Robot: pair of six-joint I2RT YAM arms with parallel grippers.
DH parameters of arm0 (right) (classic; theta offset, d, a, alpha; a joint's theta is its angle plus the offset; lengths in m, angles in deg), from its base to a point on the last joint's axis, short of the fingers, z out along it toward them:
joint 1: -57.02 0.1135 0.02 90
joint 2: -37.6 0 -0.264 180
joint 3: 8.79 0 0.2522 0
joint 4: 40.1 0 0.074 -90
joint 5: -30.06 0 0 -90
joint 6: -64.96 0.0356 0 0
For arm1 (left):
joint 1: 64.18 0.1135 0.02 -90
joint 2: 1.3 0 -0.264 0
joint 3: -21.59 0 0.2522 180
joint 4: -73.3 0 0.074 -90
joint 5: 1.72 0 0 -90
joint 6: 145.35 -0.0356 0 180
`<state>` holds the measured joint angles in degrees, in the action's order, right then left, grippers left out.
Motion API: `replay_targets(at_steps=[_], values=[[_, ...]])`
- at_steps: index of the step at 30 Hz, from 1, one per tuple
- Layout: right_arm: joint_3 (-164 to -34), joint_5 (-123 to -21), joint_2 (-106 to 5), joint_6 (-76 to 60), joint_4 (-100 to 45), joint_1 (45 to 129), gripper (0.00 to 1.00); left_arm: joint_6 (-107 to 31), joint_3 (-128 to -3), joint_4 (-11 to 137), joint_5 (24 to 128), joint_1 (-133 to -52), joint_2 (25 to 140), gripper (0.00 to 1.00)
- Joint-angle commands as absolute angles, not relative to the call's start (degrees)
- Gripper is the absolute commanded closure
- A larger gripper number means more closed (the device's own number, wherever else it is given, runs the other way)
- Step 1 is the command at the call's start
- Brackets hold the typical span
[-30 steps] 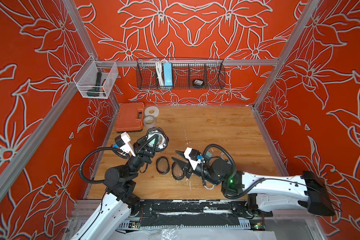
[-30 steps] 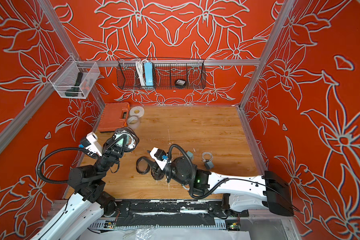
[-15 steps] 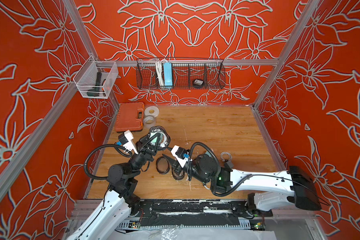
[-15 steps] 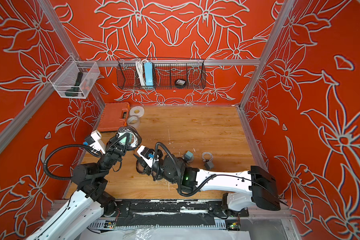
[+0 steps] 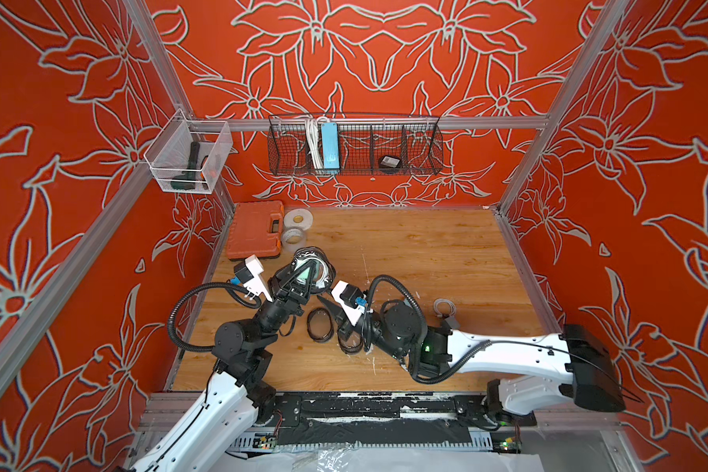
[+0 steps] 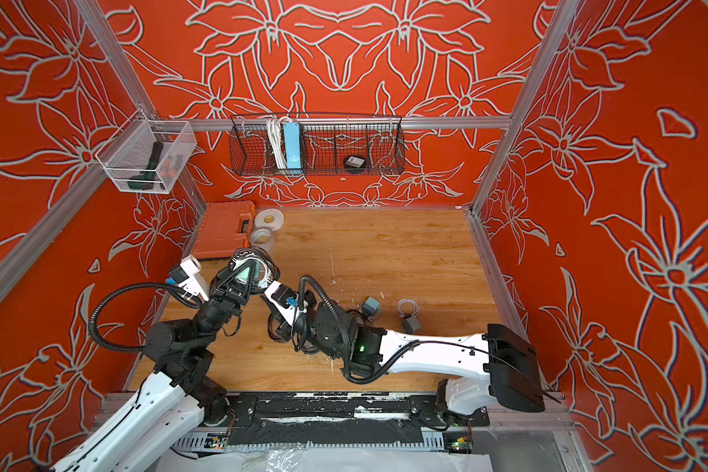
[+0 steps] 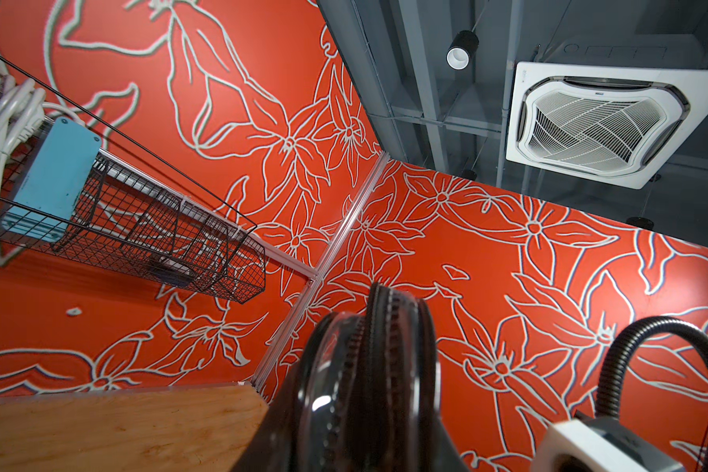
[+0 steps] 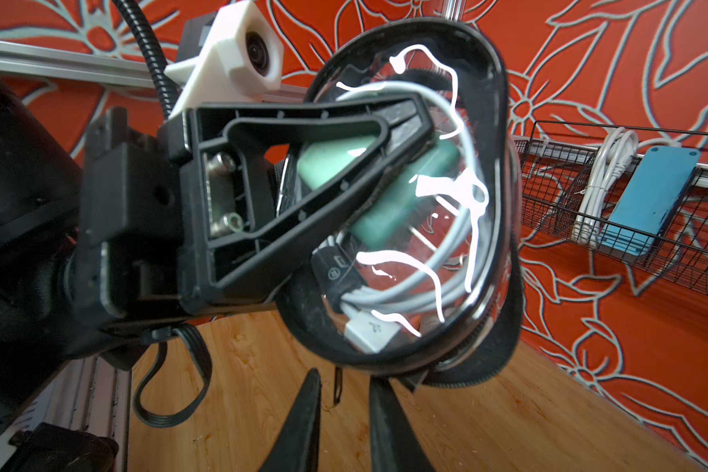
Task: Pack away charging kits
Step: Zip the zipper on the storage bag.
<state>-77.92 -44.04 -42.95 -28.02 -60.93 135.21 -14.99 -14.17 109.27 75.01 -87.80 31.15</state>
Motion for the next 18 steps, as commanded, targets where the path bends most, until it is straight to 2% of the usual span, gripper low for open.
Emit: replay_targets(at_steps=[1, 7, 18], values=[[-80.20, -42.64, -43.44, -27.17, -60.40, 135.42, 0.79, -14.64, -14.23, 112.45, 74.66, -88.17, 31.07, 1.00], [-81.20, -42.54, -44.03, -26.66, -60.02, 135.10, 0.87, -14.83, -14.62, 112.71, 73.71, -88.13, 31.79, 1.00], [-83.18, -45.55, -44.67, -24.67, -57.39, 133.81, 0.89, -16.24, -14.27, 112.61, 73.34, -88.18, 29.51, 1.00]])
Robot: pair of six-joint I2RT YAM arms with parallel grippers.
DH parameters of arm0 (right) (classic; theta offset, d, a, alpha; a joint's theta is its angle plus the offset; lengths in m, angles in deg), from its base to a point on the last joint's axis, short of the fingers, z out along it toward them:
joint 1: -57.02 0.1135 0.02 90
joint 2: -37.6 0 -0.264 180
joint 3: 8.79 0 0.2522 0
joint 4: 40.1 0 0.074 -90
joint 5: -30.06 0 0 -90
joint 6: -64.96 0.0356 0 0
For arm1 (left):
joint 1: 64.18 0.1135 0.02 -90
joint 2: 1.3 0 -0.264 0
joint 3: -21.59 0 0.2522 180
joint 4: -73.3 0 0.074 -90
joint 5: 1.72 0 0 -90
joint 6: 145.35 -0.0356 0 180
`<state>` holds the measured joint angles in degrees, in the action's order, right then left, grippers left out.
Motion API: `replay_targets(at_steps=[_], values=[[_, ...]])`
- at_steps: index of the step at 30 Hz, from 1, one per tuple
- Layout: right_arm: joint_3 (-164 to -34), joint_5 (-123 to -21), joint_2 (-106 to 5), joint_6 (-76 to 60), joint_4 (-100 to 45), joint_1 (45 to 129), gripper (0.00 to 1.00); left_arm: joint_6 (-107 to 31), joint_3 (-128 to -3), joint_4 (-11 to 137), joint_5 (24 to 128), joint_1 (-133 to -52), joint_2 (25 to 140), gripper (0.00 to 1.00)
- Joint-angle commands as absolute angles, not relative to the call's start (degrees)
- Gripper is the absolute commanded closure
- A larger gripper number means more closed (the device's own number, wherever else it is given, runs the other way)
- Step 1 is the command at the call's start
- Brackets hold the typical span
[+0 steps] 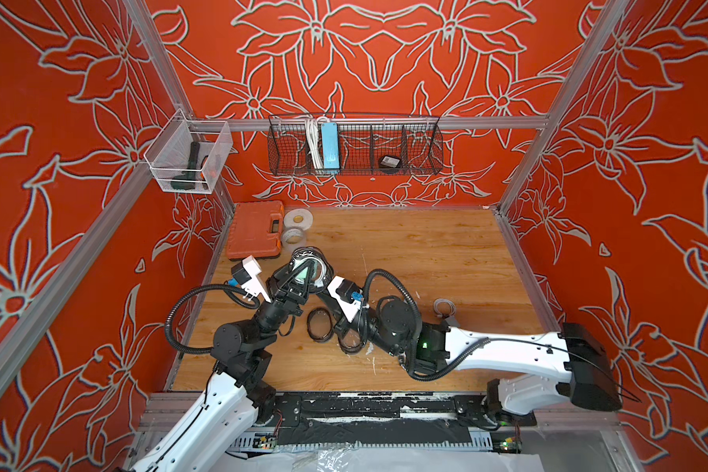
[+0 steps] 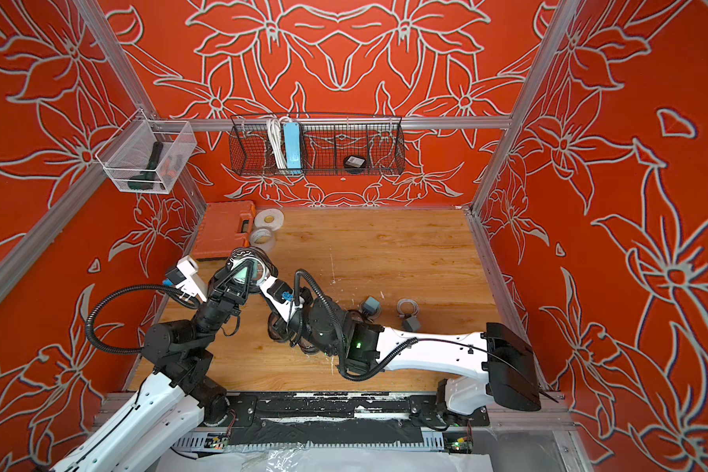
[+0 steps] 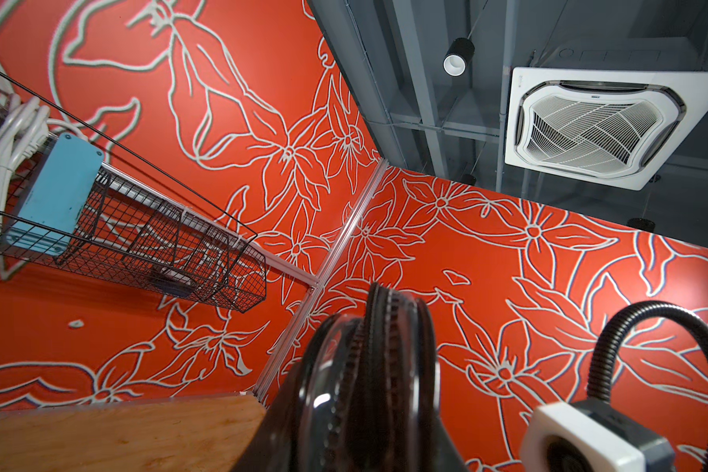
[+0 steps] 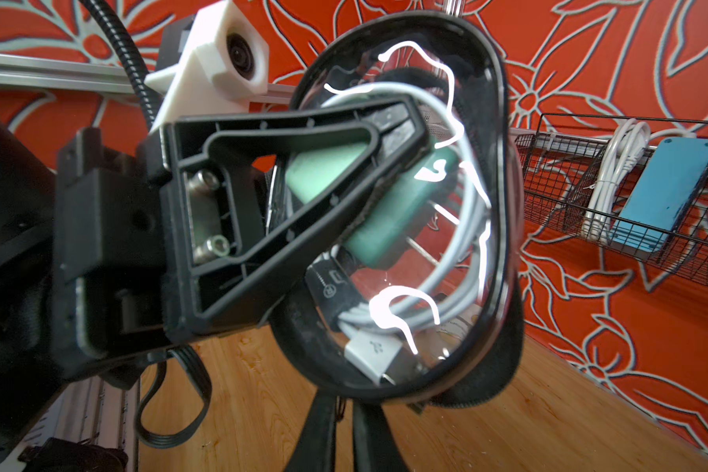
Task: Pack away charging kits
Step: Zip the zipper on the storage bag.
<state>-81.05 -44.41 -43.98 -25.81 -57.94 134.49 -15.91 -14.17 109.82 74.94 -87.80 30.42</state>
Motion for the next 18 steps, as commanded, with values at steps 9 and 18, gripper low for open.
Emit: replay_targets(at_steps=[9, 18], values=[[-82.76, -46.18, -43.97, -23.98, -56.93, 133.57, 1.00, -15.13, -14.55, 113.13, 72.96, -88.18, 30.42, 1.00], [-77.89, -38.70, -41.72, -25.45, -58.16, 133.16, 1.00, -14.43, -13.66, 111.76, 77.11, -88.15, 29.80, 1.00]])
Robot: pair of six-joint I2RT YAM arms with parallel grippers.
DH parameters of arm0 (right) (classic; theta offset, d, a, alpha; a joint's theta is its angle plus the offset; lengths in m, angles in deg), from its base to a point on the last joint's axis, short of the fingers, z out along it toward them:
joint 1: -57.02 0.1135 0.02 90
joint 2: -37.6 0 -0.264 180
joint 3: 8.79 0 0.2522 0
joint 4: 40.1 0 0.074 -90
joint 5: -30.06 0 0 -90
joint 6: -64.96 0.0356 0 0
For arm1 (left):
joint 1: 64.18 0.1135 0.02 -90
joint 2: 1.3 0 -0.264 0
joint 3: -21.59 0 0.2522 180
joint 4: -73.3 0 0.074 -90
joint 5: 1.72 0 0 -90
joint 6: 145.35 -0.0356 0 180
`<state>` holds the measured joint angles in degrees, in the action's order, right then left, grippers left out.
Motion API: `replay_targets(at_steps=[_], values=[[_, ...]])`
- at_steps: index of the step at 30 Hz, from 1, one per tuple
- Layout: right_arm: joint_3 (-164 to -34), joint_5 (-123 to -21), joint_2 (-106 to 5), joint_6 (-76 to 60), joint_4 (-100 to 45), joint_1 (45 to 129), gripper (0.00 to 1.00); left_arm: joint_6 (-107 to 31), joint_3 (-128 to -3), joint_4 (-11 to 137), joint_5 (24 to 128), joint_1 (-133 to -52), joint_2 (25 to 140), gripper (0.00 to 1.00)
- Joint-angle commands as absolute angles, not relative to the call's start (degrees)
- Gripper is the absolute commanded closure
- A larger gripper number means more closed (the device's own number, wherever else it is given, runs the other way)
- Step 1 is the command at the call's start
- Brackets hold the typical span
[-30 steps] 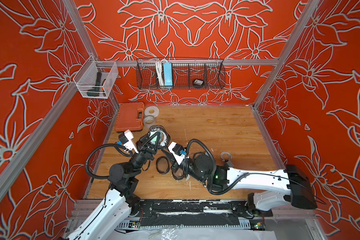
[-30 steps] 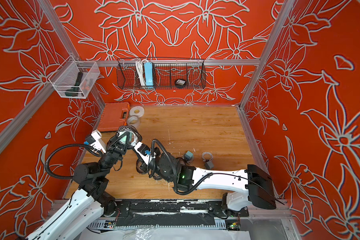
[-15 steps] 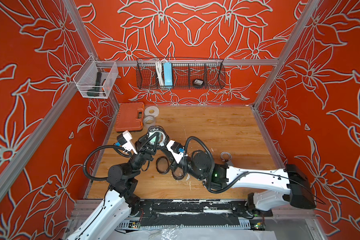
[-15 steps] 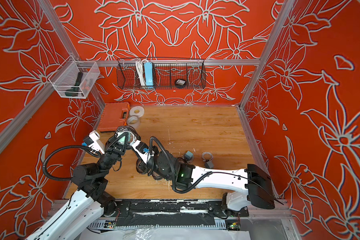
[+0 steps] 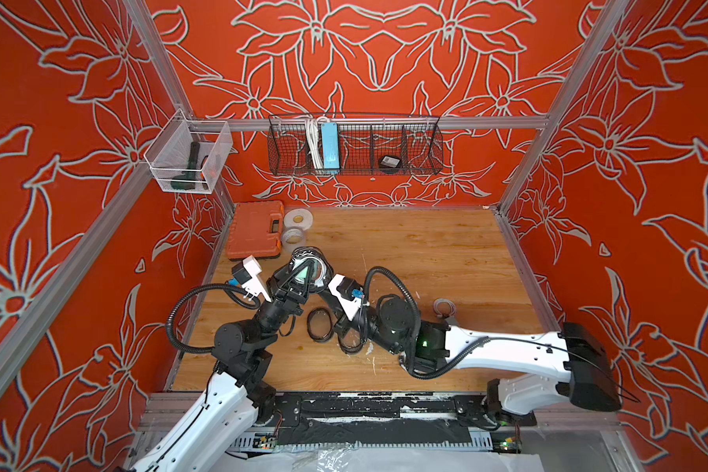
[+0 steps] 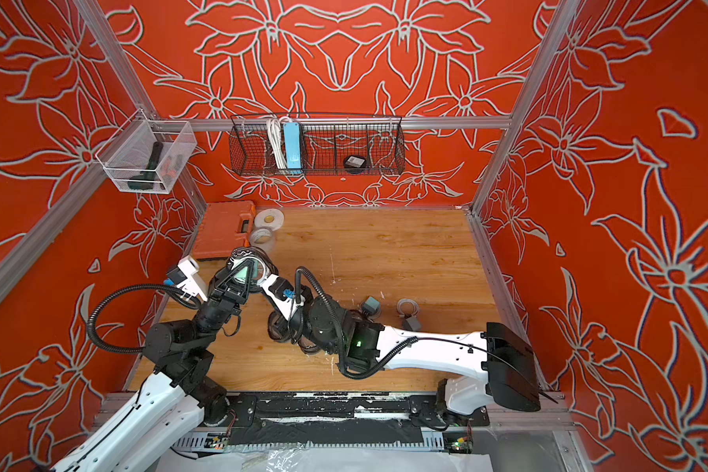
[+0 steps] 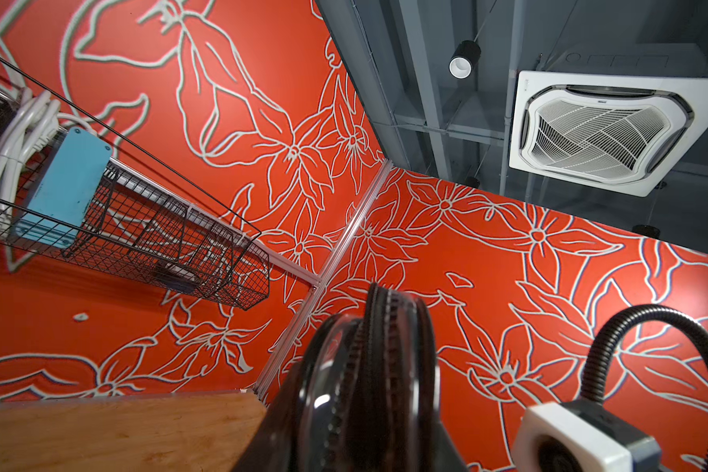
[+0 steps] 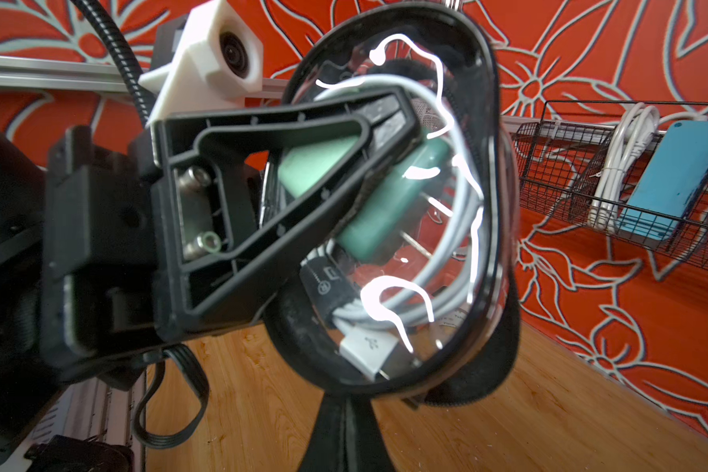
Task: Pack away charging kits
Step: Zip the zipper on the storage bag.
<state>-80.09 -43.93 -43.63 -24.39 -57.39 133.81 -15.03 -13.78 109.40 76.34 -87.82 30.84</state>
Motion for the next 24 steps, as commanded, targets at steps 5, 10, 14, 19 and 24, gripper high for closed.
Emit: replay_targets(at_steps=[5, 10, 14, 19, 24], values=[[-74.44, -36.01, -38.88, -26.44, -59.04, 131.61, 1.00, -14.58, -13.31, 111.40, 77.23, -88.15, 29.47, 1.00], [-72.66, -35.66, -36.60, -27.24, -58.76, 129.92, 1.00, -14.14, -13.39, 111.82, 76.19, -88.18, 30.33, 1.00], [-71.57, -36.11, -35.05, -28.78, -58.69, 128.77, 1.00, -13.80, -13.33, 111.66, 75.06, -88.18, 31.42, 1.00], [-70.46, -38.98, -31.69, -31.81, -56.65, 126.23, 1.00, -14.67, -14.16, 108.22, 72.32, -88.13, 32.18, 1.00], [-70.34, -43.72, -28.45, -36.20, -53.13, 123.53, 1.00, -17.27, -15.33, 101.55, 68.37, -88.18, 32.19, 1.00]])
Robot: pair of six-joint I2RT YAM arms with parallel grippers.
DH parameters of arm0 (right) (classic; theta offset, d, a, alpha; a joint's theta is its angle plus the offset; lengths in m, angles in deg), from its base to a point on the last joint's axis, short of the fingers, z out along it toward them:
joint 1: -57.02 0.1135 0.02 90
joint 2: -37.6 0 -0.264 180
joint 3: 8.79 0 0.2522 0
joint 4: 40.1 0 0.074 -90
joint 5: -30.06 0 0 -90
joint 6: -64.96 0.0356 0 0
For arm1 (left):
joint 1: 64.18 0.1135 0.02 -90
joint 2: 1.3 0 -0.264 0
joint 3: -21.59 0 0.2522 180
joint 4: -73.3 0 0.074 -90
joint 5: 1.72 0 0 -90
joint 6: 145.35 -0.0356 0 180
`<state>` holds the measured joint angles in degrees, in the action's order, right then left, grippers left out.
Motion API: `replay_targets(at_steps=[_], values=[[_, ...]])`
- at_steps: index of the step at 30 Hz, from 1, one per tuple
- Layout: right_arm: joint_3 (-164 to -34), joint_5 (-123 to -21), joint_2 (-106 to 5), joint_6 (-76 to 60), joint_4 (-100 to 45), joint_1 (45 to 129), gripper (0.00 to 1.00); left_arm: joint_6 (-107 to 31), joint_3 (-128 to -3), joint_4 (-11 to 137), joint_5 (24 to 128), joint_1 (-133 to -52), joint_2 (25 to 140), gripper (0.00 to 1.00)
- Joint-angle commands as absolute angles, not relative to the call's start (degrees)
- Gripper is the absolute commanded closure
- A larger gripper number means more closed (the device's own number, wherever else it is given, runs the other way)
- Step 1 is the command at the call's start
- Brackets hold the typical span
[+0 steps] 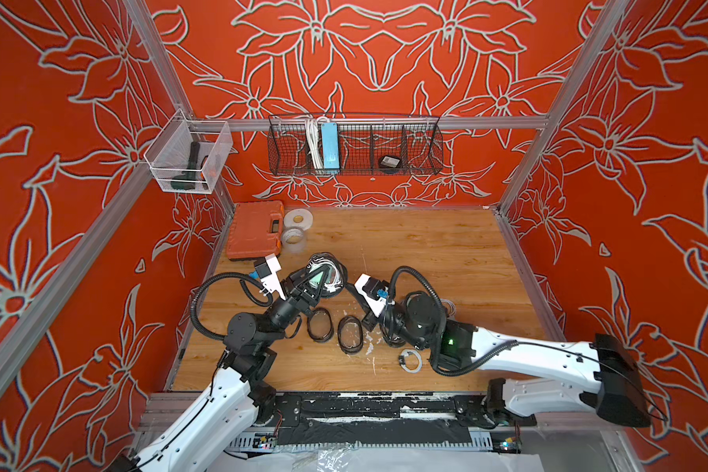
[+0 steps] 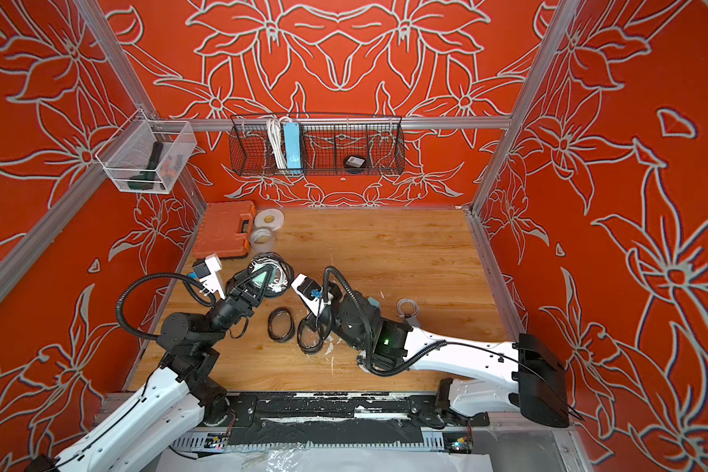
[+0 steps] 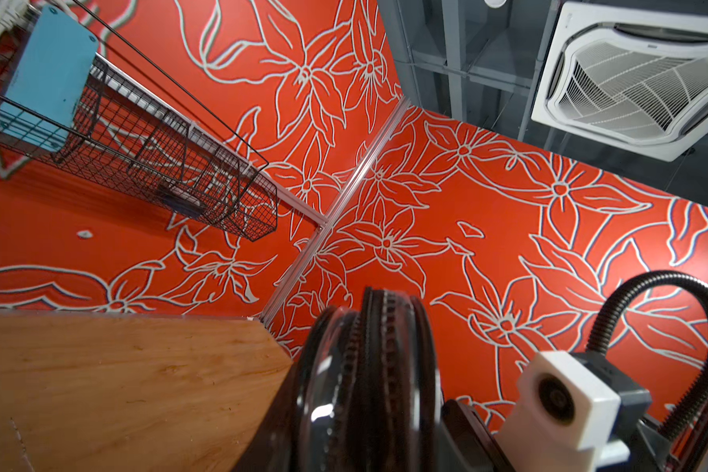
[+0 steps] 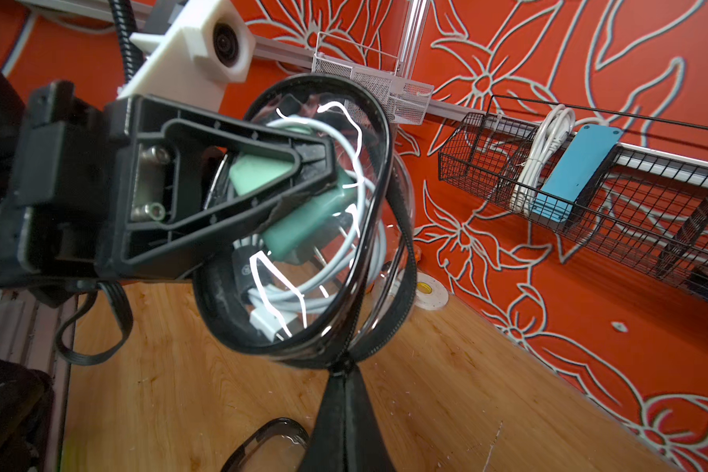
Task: Pack away charging kits
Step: Zip the zipper on the storage bag.
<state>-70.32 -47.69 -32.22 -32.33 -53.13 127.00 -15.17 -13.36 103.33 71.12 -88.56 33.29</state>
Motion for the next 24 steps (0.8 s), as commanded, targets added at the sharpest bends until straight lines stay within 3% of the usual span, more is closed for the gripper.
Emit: replay_targets(at_steps=[1, 9, 24], values=[[-70.28, -43.79, -27.88, -37.11, -52.67, 123.18, 1.00, -17.92, -15.70, 99.73, 67.59, -88.11, 32.19, 1.00], [-69.39, -50.94, -24.76, -42.30, -48.38, 120.74, 1.00, -21.50, -18.72, 91.85, 60.40, -88.15, 33.86, 1.00], [-75.73, -53.59, -24.74, -44.74, -41.24, 114.09, 1.00, -27.84, -22.65, 84.63, 51.81, -88.18, 40.12, 1.00]])
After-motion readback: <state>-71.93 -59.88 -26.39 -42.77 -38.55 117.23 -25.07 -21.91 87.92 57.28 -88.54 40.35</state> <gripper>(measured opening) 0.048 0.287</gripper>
